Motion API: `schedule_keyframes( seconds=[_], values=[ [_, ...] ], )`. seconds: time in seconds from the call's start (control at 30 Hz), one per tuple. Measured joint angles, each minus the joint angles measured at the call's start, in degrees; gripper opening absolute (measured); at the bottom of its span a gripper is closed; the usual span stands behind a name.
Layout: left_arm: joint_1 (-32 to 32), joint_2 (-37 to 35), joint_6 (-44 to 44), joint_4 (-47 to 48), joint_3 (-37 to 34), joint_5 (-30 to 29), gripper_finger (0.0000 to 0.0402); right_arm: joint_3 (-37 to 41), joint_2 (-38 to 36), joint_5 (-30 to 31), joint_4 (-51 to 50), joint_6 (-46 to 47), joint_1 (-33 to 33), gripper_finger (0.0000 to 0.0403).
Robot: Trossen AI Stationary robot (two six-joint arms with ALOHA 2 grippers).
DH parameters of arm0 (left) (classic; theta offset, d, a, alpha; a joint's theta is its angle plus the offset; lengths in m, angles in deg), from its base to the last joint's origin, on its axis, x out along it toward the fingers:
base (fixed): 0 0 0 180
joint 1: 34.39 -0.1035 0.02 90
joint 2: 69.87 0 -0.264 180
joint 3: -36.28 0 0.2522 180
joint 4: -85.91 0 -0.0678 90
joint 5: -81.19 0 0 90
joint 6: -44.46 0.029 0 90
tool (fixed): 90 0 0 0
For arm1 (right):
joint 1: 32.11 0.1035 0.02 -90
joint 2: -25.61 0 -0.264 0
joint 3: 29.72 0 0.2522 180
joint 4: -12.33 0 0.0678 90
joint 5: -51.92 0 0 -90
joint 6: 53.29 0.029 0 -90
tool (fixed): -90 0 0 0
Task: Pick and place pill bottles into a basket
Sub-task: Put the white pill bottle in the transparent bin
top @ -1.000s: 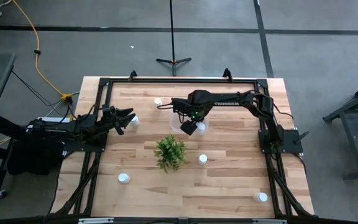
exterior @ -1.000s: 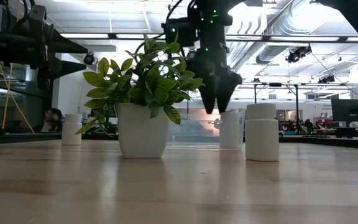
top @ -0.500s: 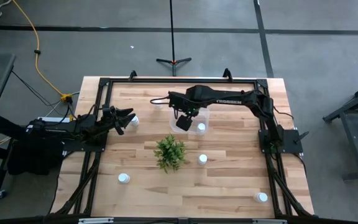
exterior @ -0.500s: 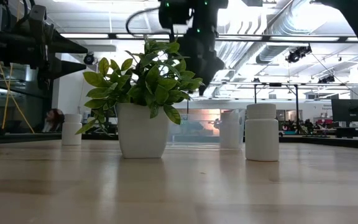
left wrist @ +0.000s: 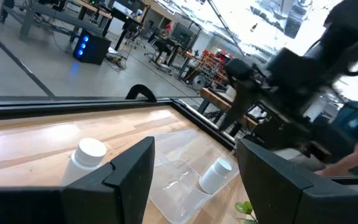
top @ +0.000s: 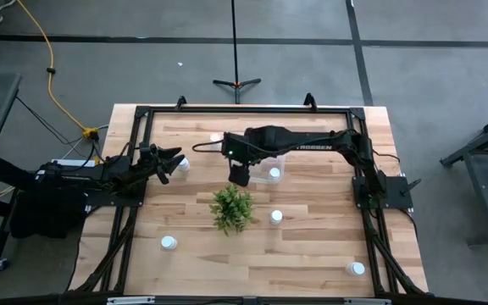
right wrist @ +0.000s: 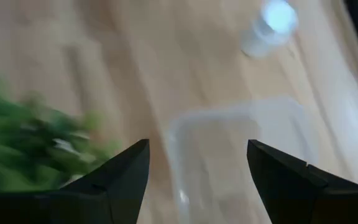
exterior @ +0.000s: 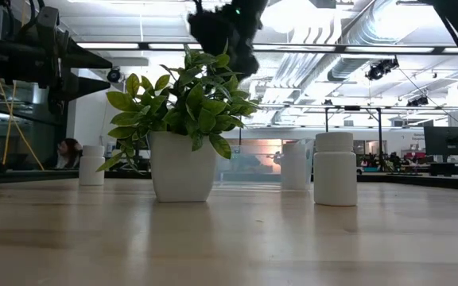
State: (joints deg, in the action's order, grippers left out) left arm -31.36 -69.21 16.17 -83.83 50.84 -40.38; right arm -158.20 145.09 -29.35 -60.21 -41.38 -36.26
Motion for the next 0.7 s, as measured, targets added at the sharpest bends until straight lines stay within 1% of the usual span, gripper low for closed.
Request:
schedule_keyframes(
  seconds=[0.2,0.4,0.5,0.6,0.7],
  values=[
    [-0.01,0.01,-0.01,0.0,0.0,0.0,0.0262,0.0,0.0,-1.33,9.93,-1.05,1.34,0.0259],
    [-0.02,0.01,-0.02,0.0,0.0,0.01,0.0262,0.0,0.0,-2.0,16.21,-1.28,1.83,0.0259],
    [-0.01,0.0,-0.02,0.0,0.0,0.02,0.0262,0.02,-0.72,-0.02,19.82,-1.98,2.31,0.0259],
    [-0.02,0.02,-0.02,0.01,0.0,0.15,0.0262,0.07,-3.0,2.57,26.05,-3.28,2.98,0.0259],
    [-0.02,0.15,-0.02,0.0,0.0,0.22,0.0262,0.07,-5.79,2.97,32.42,-4.13,3.23,0.0259]
  ],
)
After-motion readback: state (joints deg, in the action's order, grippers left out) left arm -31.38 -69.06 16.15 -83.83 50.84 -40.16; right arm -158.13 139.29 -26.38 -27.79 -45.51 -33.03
